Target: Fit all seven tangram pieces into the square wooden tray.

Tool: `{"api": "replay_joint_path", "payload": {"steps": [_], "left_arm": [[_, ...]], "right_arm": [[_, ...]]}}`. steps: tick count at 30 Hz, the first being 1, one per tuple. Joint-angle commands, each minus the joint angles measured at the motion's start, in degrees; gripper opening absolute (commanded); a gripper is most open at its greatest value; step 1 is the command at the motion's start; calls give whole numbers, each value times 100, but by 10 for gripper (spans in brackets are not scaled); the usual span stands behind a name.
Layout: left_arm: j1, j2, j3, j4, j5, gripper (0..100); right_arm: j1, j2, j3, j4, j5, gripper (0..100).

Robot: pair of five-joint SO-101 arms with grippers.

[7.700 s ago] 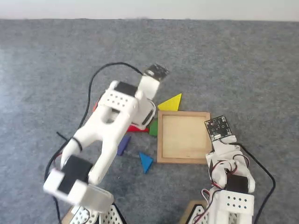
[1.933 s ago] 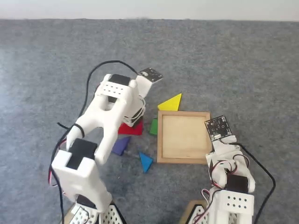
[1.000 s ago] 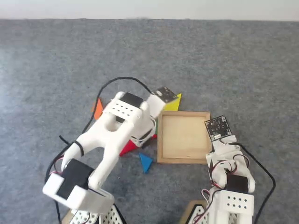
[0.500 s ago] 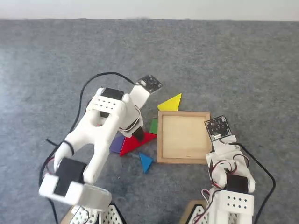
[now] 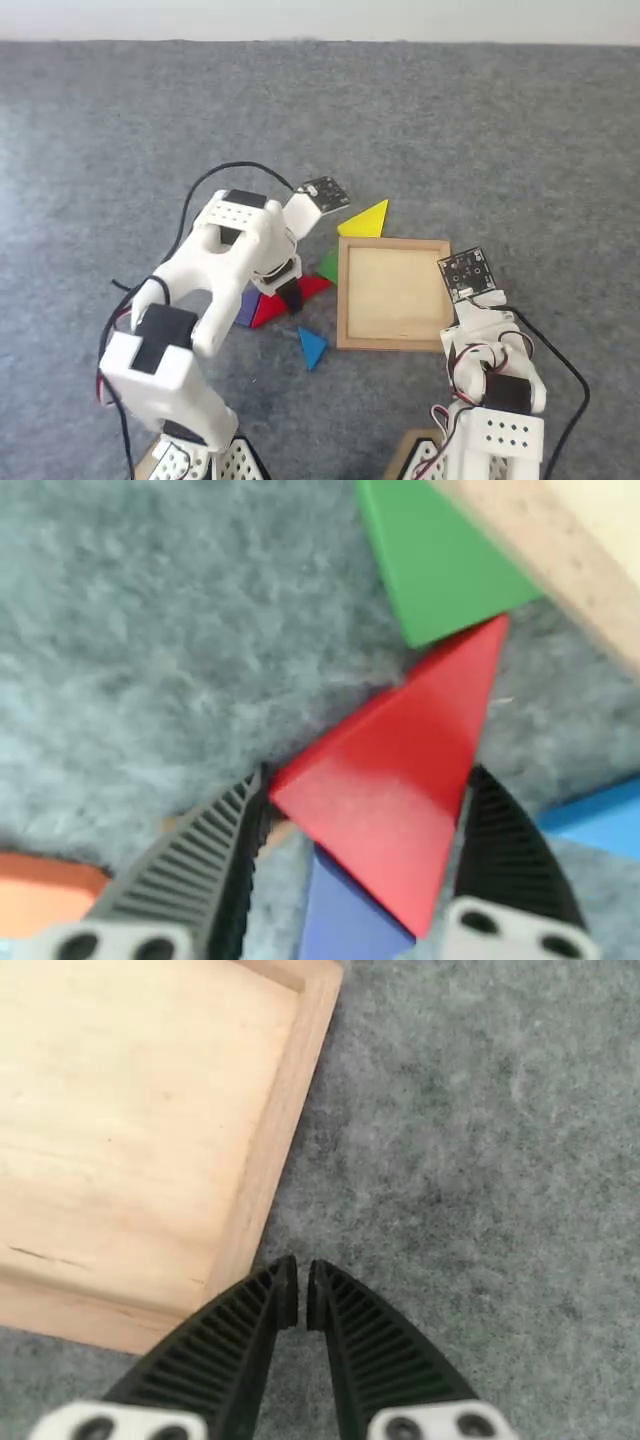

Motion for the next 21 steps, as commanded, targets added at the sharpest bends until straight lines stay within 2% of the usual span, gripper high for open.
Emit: {"api": "replay_joint_path", "payload": {"steps": [1,7,10,17,21], "left_arm": [[79,378,-338,413,-35,214],[369,343,-409,580,440,99],[448,-105,-356,607,633,94],[853,-1371,84,1266,677,94],[765,-1829,479,1143,677,114]], "right_arm": [[4,-57,97,-110,-18,39],[4,-57,97,-110,-18,39],[4,-57,97,-110,-18,39],[4,-57,97,-110,-18,39],[4,-57,97,-110,-18,39]]}}
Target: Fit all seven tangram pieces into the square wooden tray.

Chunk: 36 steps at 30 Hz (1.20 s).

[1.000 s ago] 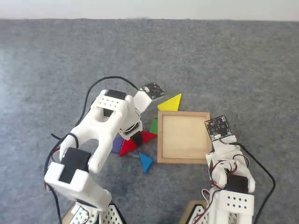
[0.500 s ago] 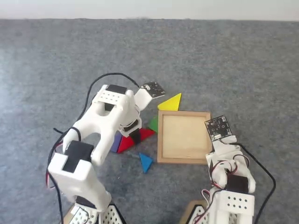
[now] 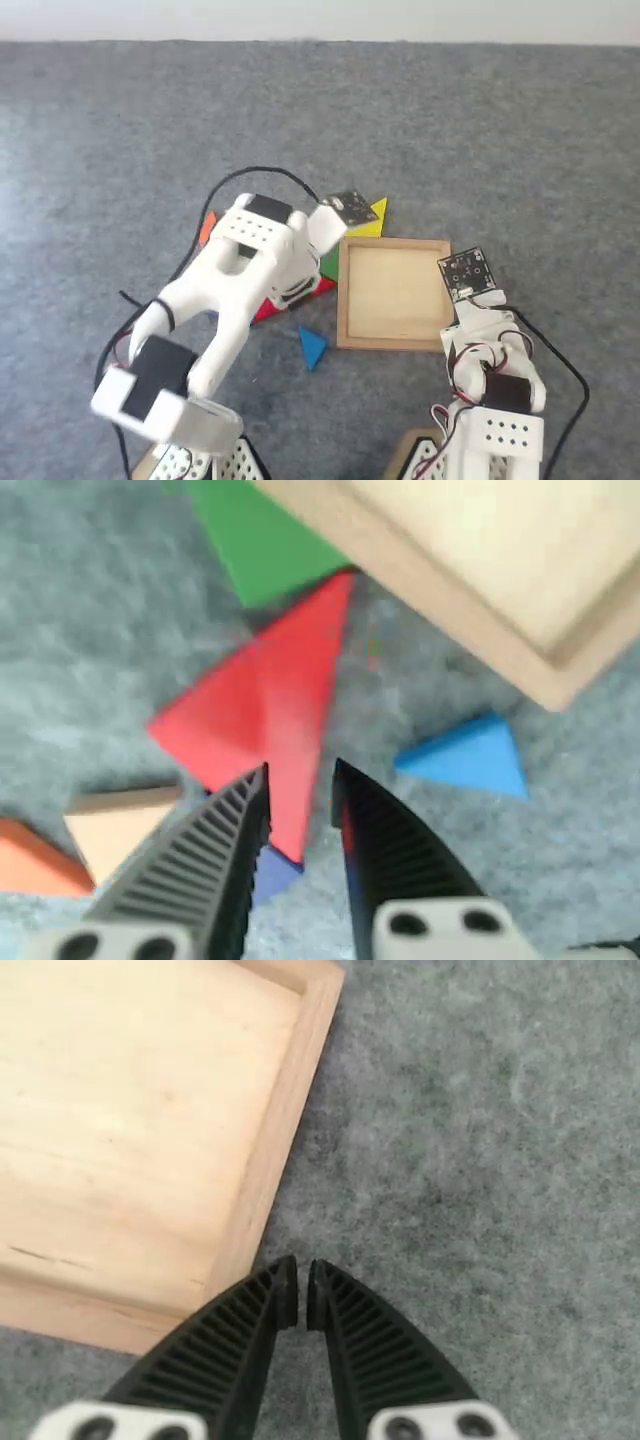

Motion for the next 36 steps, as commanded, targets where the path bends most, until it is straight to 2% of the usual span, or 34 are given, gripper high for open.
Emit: {"api": "replay_joint_path", "payload": {"steps": [1,5,8,14,21,32,36], "left_arm": [[-246,-695,127,-53,97,143],[-791,-615,-84,-211,-88,262],[-905,-281,-233,-237,-484,265],[-888,598,-725,-413,-782,265],[-870,1275,-998,-1011,-800,265],[-484,1635,-1024,-1081,-774,265],[-624,1635,-1305,-1046,-765,267]], "right_arm": [[4,-57,97,-110,-18,39],[4,-57,97,-110,-18,39],[4,-57,97,-110,-18,39],[4,-57,97,-110,-18,39],[4,-57,97,-110,-18,39],[4,-57,97,-110,-18,39],[4,-57,97,-110,-18,39]]}}
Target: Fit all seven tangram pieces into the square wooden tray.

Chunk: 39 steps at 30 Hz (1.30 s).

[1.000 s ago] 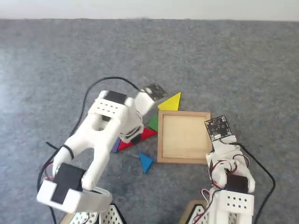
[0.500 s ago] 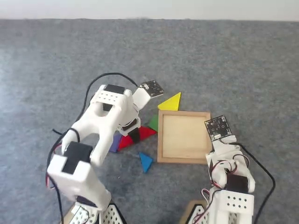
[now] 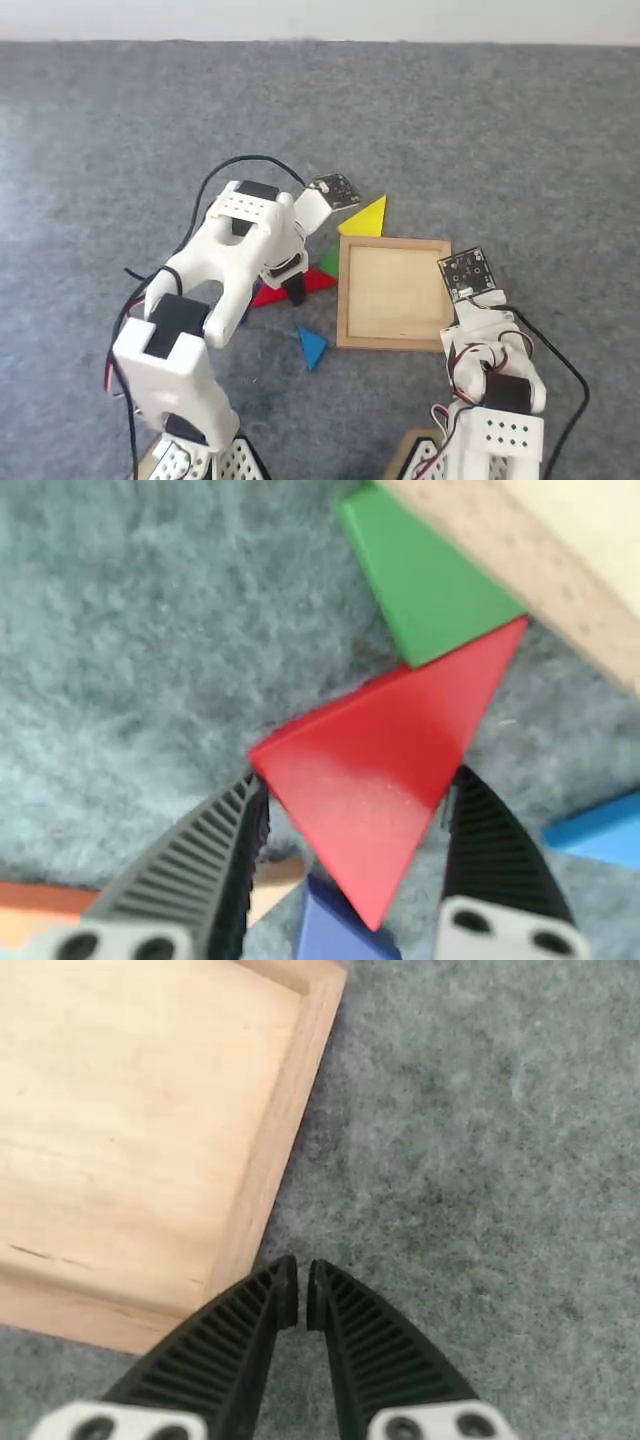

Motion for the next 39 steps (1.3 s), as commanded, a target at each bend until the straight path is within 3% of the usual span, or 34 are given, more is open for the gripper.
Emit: {"api": "replay_joint_path", "payload": {"steps": [1,6,14,25,33,39], "left_arm": [[-53,26,-409,-132,0,268],[-308,26,-866,44,-35,268],[-176,62,-1182,-53,-62,269],[-176,88,-1174,-325,-1081,269],[-167,132,-1147,-422,-1204,269],[-185,870,-1429,-404,-1222,269]], "right_arm": [[4,-57,97,-110,-18,39],[4,-57,97,-110,-18,39],[4,-57,97,-110,-18,39],[4,-57,97,-110,-18,39],[4,-57,97,-110,-18,39],[4,-57,97,-110,-18,39]]}}
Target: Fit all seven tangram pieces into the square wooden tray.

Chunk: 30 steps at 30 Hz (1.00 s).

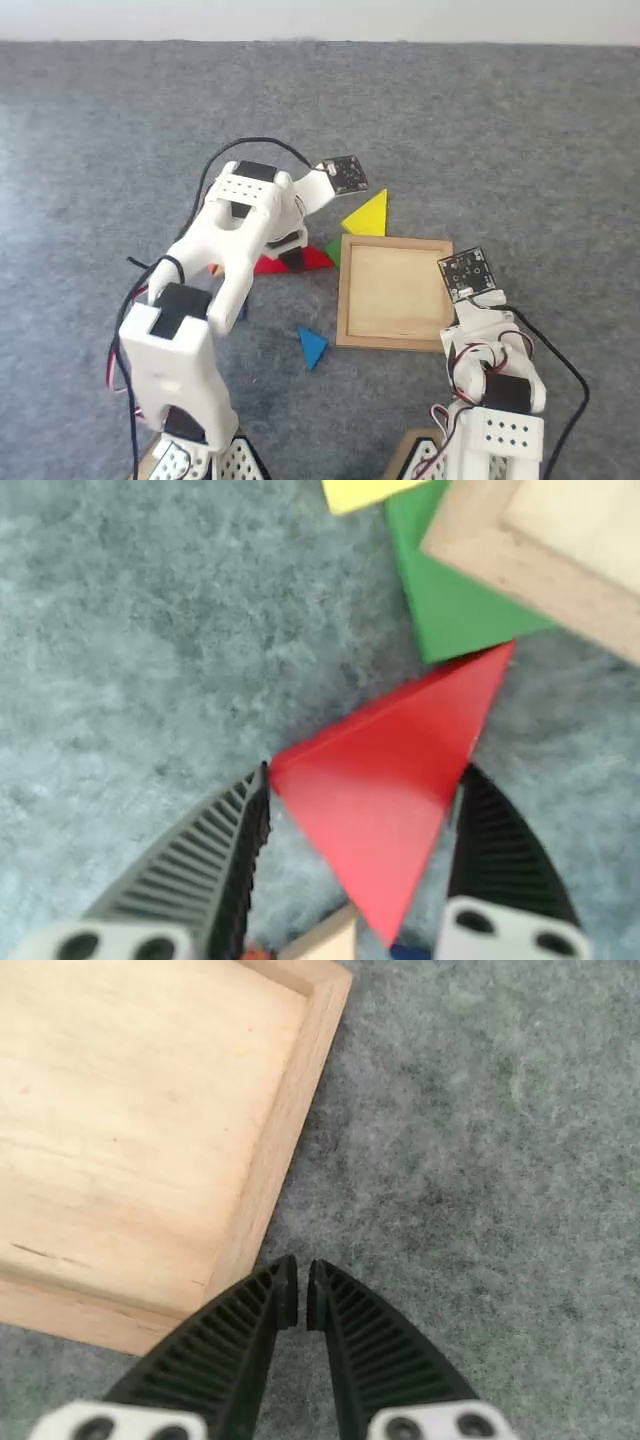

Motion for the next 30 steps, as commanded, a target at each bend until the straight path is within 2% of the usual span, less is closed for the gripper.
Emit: {"api": "replay_joint_path", "payload": {"steps": [1,7,11,14,16,22,24,26,28,30], "left_arm": [[-18,378,-479,-26,-26,269],[-44,422,-576,229,-44,259],[9,378,-576,404,-26,171],[53,290,-532,554,88,155],[53,26,-435,545,343,155],[114,-1433,259,510,440,156],[114,-1793,303,492,703,173],[62,-1934,215,448,932,239],[9,-1855,31,308,1178,306],[-79,-1600,-207,220,1433,326]], "right_arm": [[4,-57,97,-110,-18,39],[4,-57,97,-110,-18,39],[4,-57,97,-110,-18,39],[4,-57,97,-110,-18,39],[4,-57,97,-110,-18,39],[4,-57,97,-110,-18,39],[4,-57,97,-110,-18,39],[4,-57,97,-110,-18,39],[4,-57,97,-110,-18,39],[4,-57,97,-110,-18,39]]}}
